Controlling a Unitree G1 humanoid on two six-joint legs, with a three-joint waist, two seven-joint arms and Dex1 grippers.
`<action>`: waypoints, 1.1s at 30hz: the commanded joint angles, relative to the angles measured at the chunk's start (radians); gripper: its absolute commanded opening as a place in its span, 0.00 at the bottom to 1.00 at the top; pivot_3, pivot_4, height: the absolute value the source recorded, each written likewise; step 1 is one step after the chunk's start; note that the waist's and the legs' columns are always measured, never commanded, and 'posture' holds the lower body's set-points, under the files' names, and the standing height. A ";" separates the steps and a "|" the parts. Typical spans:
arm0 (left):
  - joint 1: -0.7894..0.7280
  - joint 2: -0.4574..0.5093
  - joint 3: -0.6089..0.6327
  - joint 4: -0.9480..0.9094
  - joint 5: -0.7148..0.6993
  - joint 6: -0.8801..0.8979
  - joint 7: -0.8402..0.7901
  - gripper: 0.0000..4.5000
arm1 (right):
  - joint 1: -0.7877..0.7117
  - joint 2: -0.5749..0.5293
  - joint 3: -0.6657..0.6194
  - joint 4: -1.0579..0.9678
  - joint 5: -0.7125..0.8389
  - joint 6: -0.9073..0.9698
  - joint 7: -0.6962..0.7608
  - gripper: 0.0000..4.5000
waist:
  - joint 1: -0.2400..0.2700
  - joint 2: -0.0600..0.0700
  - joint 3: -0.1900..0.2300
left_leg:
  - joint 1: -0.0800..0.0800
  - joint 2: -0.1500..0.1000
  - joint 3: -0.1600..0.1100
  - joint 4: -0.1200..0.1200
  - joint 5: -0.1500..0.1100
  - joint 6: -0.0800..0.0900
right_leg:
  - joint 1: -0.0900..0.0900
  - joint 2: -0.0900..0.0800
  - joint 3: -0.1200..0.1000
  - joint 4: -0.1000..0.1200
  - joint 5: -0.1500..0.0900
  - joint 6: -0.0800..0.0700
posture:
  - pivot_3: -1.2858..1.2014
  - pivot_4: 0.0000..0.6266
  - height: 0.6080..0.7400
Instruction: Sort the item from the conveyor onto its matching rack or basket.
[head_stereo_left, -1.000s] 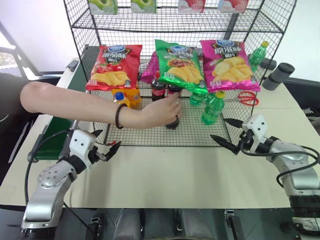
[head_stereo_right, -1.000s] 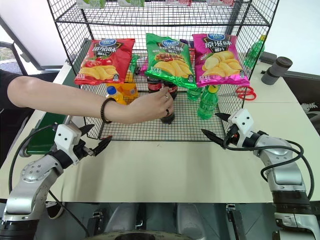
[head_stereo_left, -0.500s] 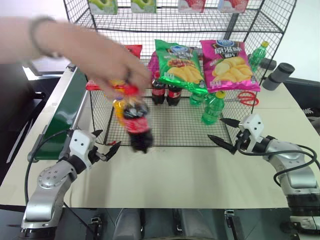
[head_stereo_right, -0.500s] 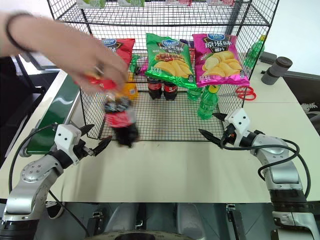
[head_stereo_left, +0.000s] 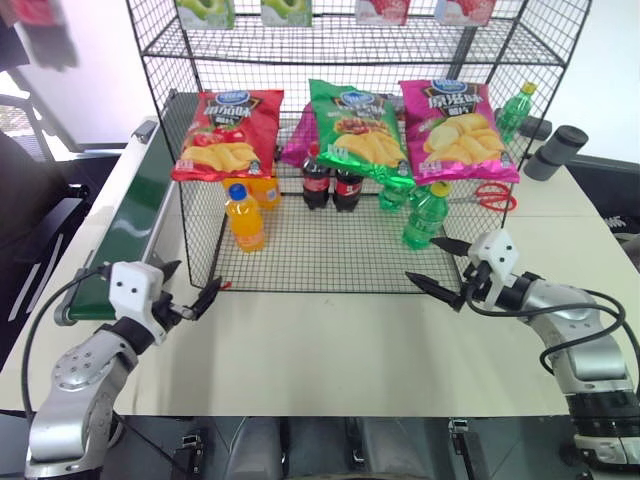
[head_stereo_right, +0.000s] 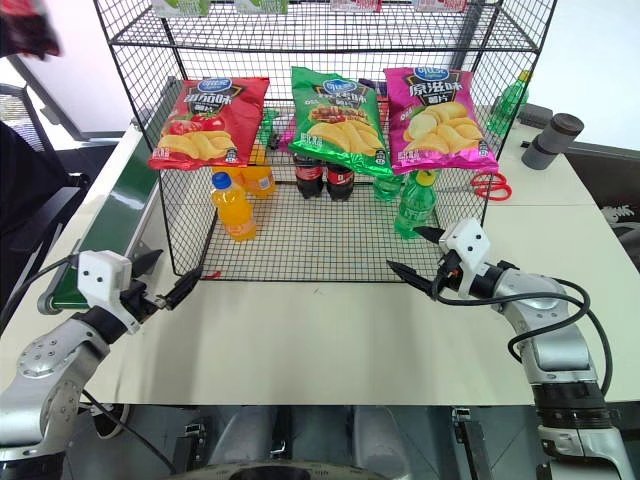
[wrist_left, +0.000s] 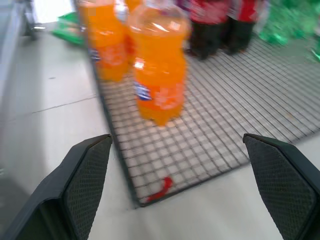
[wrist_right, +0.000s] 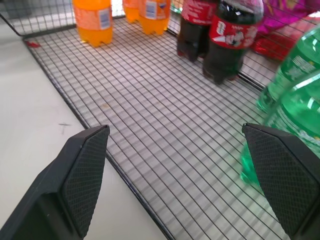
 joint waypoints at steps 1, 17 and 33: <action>0.008 -0.010 0.082 -0.033 -0.039 0.000 0.041 1.00 | -0.035 0.023 0.029 -0.085 0.020 0.012 0.000 0.98 | 0.000 0.000 0.000 | 0.000 0.000 0.000 0.000 0.000 0.000 | 0.000 0.000 0.000 0.000 0.000 0.000 | 0.52 0.24 0.95; -0.101 -0.066 0.151 0.144 0.046 -0.084 0.241 1.00 | -0.109 0.208 0.221 -0.207 -0.003 0.052 -0.065 0.98 | 0.001 -0.001 -0.001 | 0.000 0.000 -0.001 0.001 0.000 0.000 | 0.000 -0.001 -0.001 0.000 0.000 0.000 | 0.52 0.24 0.95; -0.149 -0.058 0.173 0.241 0.091 -0.129 0.320 1.00 | -0.138 0.250 0.262 -0.159 -0.022 0.025 -0.062 0.98 | 0.000 -0.001 -0.001 | 0.000 0.000 -0.001 0.000 0.000 0.000 | 0.000 -0.001 -0.002 0.001 0.000 0.000 | 0.52 0.24 0.95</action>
